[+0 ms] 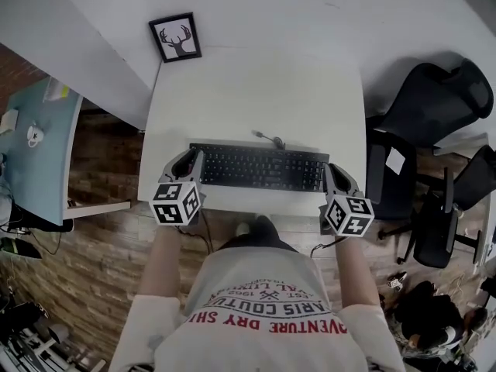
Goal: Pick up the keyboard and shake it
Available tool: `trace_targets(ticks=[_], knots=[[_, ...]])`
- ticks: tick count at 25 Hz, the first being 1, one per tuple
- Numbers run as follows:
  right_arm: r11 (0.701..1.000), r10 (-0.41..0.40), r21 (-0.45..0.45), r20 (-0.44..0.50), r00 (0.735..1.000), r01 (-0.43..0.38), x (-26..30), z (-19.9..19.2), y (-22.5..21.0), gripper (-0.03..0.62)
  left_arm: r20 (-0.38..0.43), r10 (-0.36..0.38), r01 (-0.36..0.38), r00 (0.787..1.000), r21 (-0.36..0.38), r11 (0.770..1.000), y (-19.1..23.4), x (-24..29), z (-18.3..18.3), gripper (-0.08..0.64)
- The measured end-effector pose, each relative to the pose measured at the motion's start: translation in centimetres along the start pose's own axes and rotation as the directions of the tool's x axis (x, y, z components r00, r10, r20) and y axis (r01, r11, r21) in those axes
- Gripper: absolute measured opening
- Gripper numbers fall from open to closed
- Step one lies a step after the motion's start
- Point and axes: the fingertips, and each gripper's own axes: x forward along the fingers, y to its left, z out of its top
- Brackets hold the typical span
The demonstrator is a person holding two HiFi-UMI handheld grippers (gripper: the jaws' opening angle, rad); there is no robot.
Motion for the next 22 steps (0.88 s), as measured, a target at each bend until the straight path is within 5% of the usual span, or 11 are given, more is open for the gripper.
trace_targets(ticks=[7, 22], knots=[[0.993, 0.051, -0.110, 0.158, 0.986, -0.034, -2.4, 6.6, 3.6, 0.026, 0.181, -0.052, 0.041, 0.982, 0.064, 0.997, -4.6, -3.0, 6.5, 0.032], [0.970, 0.154, -0.238, 0.413, 0.898, -0.057, -7.8, 15.5, 8.5, 0.025, 0.461, -0.175, 0.042, 0.870, 0.284, 0.958, -12.7, -8.8, 16.1, 0.031]])
